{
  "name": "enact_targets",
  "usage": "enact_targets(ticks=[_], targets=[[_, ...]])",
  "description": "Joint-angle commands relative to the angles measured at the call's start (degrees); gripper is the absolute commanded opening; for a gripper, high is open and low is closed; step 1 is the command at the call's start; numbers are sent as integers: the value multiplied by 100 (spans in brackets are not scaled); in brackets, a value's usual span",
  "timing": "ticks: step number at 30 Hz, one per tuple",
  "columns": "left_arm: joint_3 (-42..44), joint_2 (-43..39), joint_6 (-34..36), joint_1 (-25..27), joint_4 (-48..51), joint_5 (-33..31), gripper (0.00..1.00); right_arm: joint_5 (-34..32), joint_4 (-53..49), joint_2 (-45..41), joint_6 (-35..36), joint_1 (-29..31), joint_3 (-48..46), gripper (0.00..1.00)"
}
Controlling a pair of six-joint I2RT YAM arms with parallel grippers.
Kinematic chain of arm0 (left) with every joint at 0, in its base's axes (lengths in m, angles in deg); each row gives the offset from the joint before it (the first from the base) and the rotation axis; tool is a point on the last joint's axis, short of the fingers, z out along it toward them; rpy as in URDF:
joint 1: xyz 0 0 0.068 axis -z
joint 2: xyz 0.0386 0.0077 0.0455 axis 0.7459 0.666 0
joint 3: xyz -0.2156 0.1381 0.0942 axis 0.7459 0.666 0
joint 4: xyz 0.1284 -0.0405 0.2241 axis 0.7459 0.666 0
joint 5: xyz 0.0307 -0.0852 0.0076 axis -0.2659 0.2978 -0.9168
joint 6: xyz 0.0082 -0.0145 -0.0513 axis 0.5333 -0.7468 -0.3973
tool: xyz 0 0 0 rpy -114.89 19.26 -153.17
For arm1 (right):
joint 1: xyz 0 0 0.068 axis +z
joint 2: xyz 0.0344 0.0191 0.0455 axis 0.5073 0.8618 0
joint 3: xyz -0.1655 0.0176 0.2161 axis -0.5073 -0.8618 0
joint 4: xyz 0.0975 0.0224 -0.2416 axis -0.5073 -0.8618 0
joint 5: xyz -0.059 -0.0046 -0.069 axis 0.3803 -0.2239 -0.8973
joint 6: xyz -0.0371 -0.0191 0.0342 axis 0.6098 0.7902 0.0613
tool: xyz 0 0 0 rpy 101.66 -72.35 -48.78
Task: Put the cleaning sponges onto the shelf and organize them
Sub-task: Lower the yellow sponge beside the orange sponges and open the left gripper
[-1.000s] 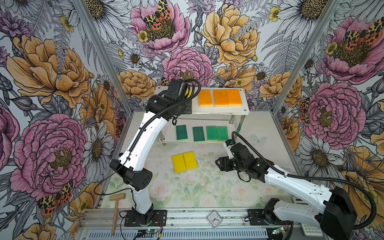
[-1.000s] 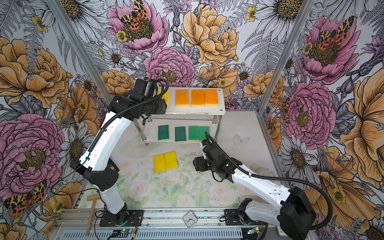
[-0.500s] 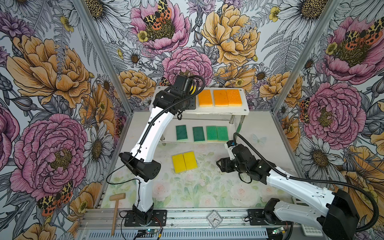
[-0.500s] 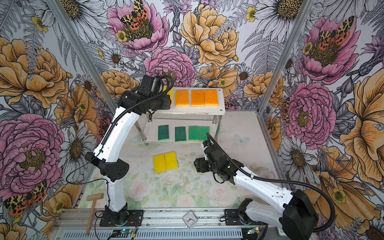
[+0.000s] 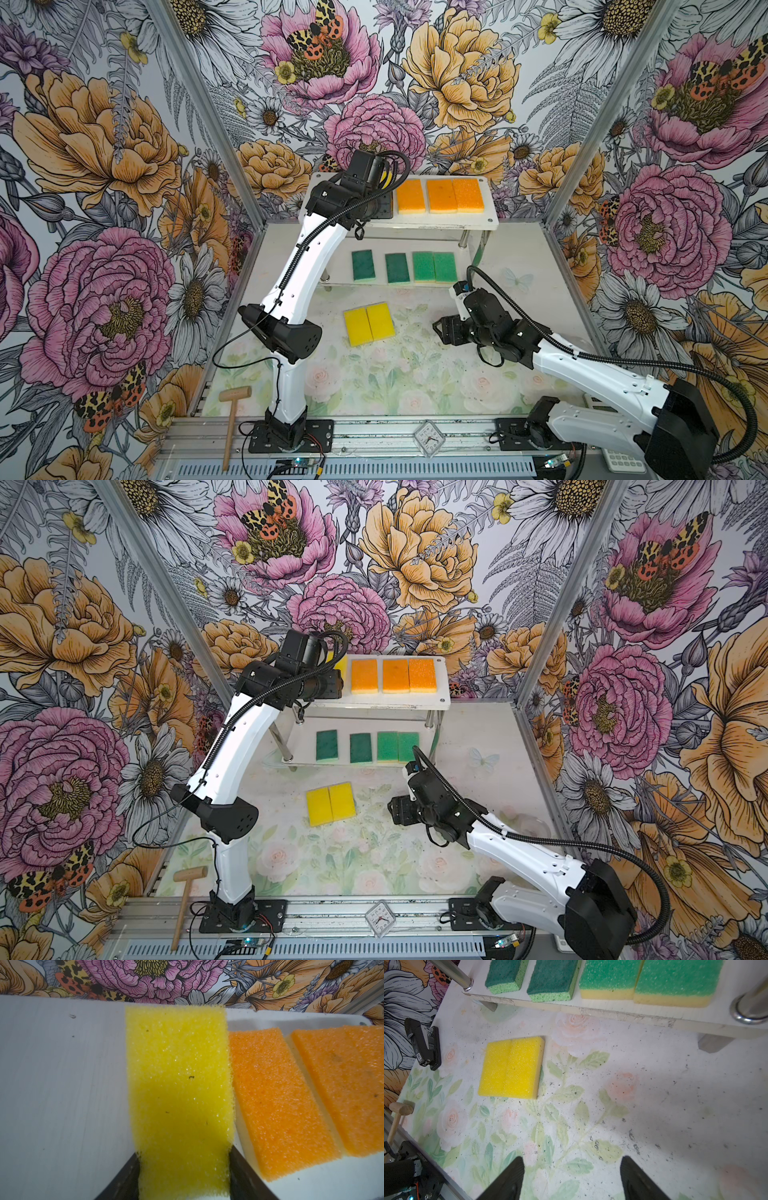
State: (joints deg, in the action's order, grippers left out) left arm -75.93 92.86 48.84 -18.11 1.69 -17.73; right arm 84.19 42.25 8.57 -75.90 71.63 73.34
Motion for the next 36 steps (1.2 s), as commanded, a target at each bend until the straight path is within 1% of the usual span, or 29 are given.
enact_targets(ticks=[1, 3, 4, 5, 14, 16, 27, 36], targets=[[-177, 28, -93, -24, 170, -110, 60, -103, 72, -104, -95, -31, -58, 75], [-188, 39, -102, -28, 170, -109, 60, -96, 72, -105, -95, -34, -67, 75], [-193, 39, -105, -25, 163, -113, 66, -97, 72, -108, -95, -32, -72, 75], [-201, 39, -108, -26, 163, -93, 70, -104, 72, -106, -89, -35, -76, 75], [-333, 83, -169, -26, 152, -38, 71, -95, 72, -117, -95, -33, -102, 75], [-360, 90, -171, -25, 152, 154, 71, -107, 72, -128, -99, -32, -104, 75], [-552, 204, -221, 22, 144, 482, 71, -106, 73, -95, -102, -32, -111, 75], [-610, 277, -208, 8, 144, 461, 71, -102, 72, -104, -91, -32, -106, 75]])
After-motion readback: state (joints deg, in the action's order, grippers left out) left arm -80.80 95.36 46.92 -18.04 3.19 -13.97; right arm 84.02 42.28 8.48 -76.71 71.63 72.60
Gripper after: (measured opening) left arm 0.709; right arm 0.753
